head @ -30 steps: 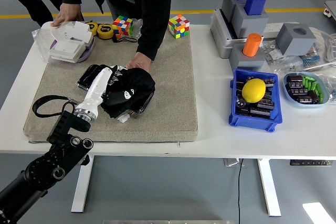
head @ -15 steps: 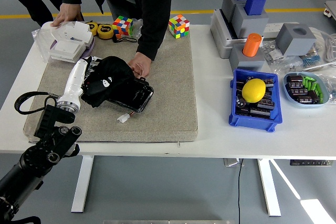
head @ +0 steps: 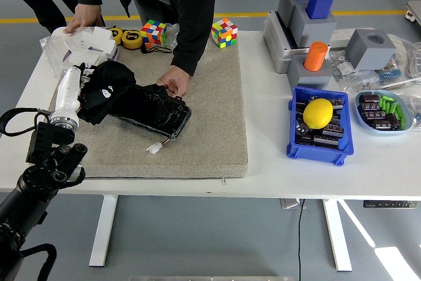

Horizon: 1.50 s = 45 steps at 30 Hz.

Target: Pick the rag up,wipe the panel,place it on the desk

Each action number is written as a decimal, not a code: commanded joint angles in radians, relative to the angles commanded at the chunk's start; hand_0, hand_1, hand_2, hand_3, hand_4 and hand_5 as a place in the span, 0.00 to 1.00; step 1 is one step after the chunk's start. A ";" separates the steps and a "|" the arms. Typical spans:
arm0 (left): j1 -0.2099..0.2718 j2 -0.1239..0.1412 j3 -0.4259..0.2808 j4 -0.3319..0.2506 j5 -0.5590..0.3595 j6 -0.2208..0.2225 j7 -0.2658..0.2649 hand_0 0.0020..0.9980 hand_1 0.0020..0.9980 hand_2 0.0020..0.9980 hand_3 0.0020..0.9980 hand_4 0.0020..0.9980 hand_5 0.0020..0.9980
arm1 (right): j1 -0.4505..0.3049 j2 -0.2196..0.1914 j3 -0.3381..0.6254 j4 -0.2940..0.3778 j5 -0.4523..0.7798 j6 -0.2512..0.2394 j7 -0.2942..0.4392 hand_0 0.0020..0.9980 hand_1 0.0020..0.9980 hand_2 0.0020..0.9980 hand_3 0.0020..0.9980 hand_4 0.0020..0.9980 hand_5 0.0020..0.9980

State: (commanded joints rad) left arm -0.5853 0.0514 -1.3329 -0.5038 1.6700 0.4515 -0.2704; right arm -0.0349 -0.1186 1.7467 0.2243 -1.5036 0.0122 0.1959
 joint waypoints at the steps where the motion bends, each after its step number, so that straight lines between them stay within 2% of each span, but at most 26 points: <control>1: 0.000 0.000 -0.009 0.003 0.002 0.004 -0.003 0.23 0.31 0.36 0.57 0.70 0.00 | 0.000 0.000 0.000 0.000 0.001 0.000 0.000 0.53 0.55 0.49 0.52 0.89 0.34; 7: -0.005 0.001 -0.034 0.015 0.012 0.018 -0.016 0.23 0.31 0.36 0.57 0.70 0.00 | -0.001 0.002 0.003 -0.001 -0.002 0.000 0.000 0.53 0.55 0.49 0.52 0.88 0.34; 13: 0.014 0.008 0.011 -0.019 -0.008 0.007 -0.002 0.23 0.31 0.36 0.57 0.70 0.00 | -0.001 0.001 -0.007 0.004 0.007 0.001 0.000 0.53 0.55 0.49 0.52 0.88 0.34; 21: 0.058 0.029 0.153 -0.140 -0.077 0.002 0.019 0.23 0.31 0.36 0.57 0.70 0.00 | 0.000 0.001 -0.010 0.005 0.008 0.001 0.001 0.53 0.55 0.49 0.52 0.88 0.34; 24: 0.074 0.045 0.228 -0.203 -0.112 0.000 0.028 0.23 0.31 0.36 0.57 0.70 0.00 | 0.001 0.000 -0.011 0.006 0.009 0.002 0.001 0.53 0.55 0.49 0.52 0.88 0.34; 34: 0.113 0.084 0.417 -0.361 -0.172 0.005 0.048 0.23 0.31 0.36 0.57 0.70 0.00 | 0.003 -0.006 -0.022 0.006 0.012 0.002 0.002 0.53 0.55 0.49 0.52 0.88 0.34; 41: 0.124 0.101 0.514 -0.446 -0.193 0.008 0.059 0.23 0.31 0.36 0.57 0.70 0.00 | 0.003 -0.008 -0.023 0.007 0.011 0.003 0.003 0.53 0.55 0.49 0.52 0.89 0.34; 45: 0.129 0.101 0.548 -0.476 -0.193 0.006 0.067 0.23 0.31 0.36 0.57 0.70 0.00 | 0.002 -0.009 -0.024 0.007 0.011 0.003 0.003 0.53 0.55 0.49 0.52 0.89 0.34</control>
State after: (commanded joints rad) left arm -0.4567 0.1519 -0.7848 -0.9798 1.4765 0.4578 -0.2039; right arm -0.0331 -0.1274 1.7225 0.2309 -1.4927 0.0154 0.1989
